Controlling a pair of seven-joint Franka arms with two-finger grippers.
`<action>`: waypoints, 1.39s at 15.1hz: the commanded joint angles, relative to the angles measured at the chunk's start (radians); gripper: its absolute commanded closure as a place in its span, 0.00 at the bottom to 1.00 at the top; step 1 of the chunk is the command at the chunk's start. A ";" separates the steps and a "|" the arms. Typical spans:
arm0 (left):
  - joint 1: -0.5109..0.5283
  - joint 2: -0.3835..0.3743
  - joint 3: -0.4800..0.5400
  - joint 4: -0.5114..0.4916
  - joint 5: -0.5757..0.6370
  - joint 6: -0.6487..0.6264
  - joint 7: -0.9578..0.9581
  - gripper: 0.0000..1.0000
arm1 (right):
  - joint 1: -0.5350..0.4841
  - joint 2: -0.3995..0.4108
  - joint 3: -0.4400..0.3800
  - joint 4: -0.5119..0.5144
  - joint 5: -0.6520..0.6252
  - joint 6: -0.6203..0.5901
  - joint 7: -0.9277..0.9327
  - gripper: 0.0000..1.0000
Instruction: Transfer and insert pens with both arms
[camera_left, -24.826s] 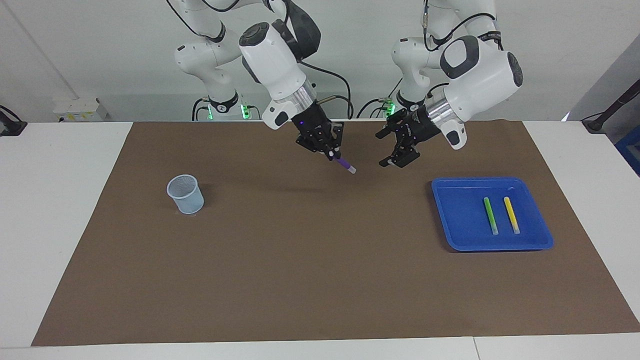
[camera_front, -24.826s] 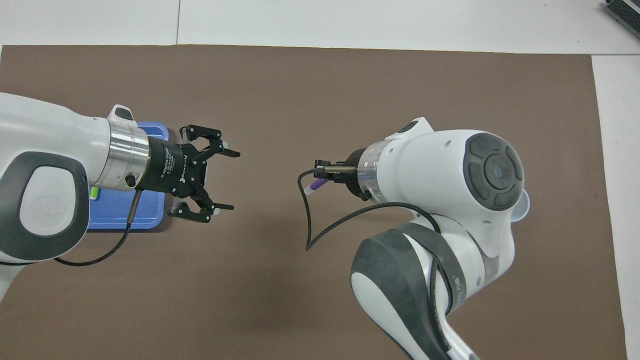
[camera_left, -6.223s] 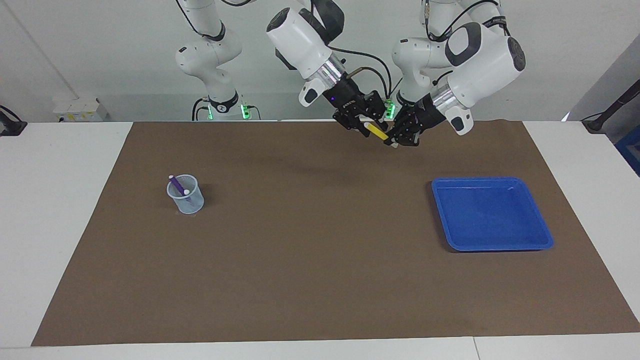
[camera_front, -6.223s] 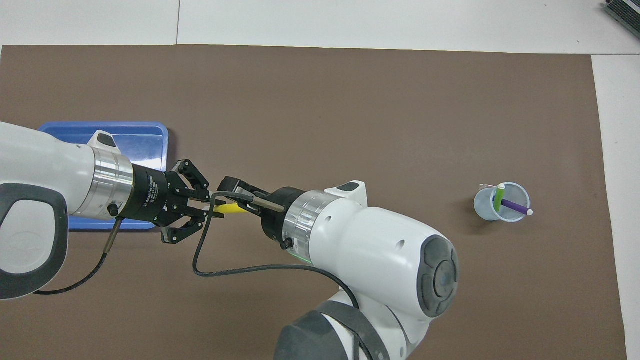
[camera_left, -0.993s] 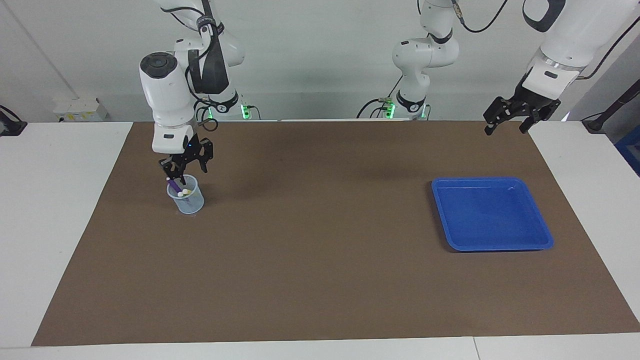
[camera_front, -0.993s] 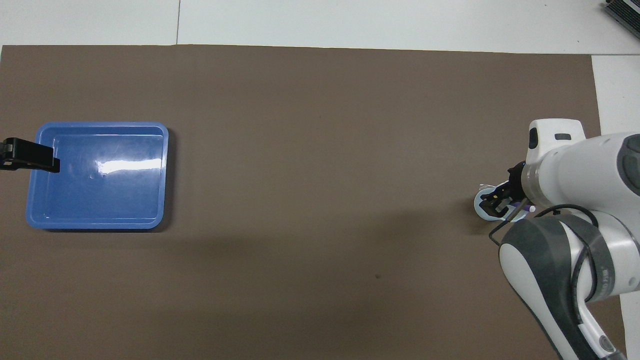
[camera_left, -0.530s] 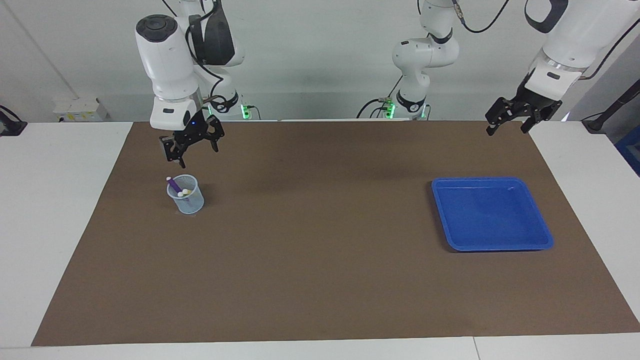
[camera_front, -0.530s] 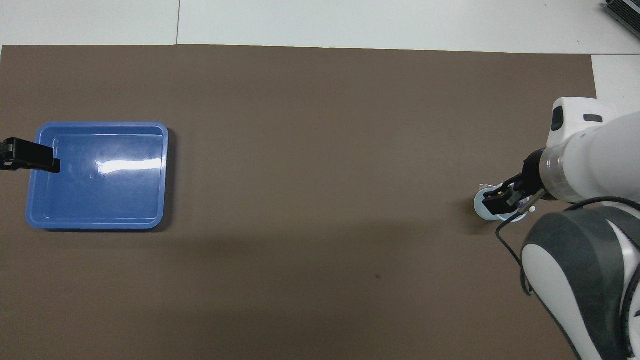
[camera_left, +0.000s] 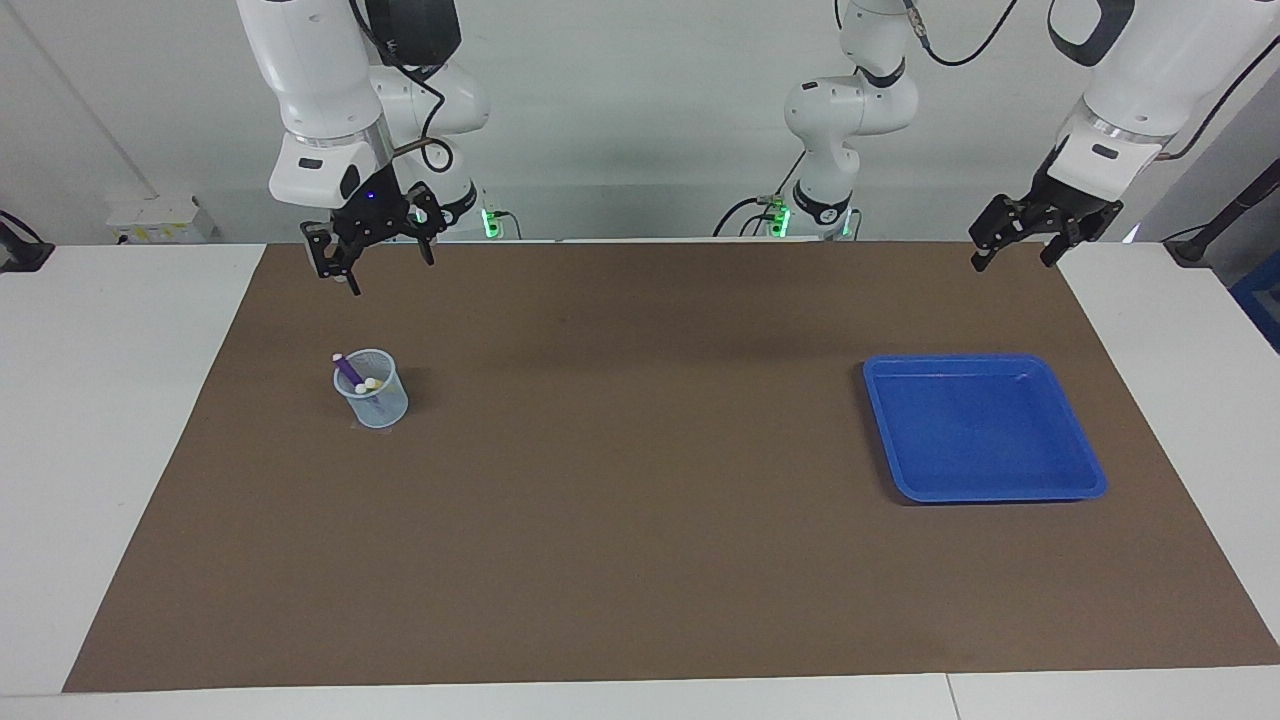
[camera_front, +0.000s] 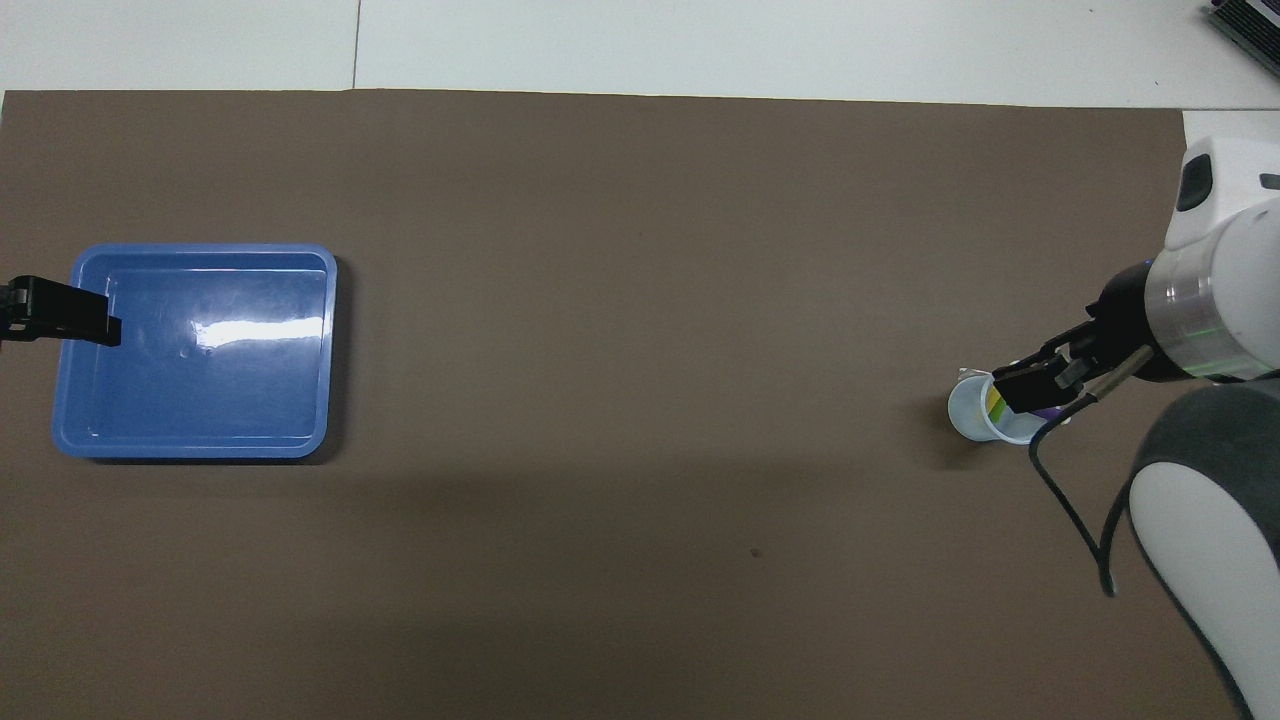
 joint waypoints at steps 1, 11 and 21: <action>-0.009 -0.004 0.006 -0.001 -0.001 -0.010 0.004 0.00 | -0.018 0.044 0.006 0.059 0.004 -0.036 0.022 0.00; -0.012 -0.002 0.006 0.007 -0.001 -0.018 0.004 0.00 | -0.074 0.038 -0.003 -0.023 0.003 0.105 0.094 0.00; -0.003 -0.002 0.008 0.005 0.008 -0.013 0.010 0.00 | -0.087 0.054 -0.014 0.026 0.000 0.037 0.254 0.00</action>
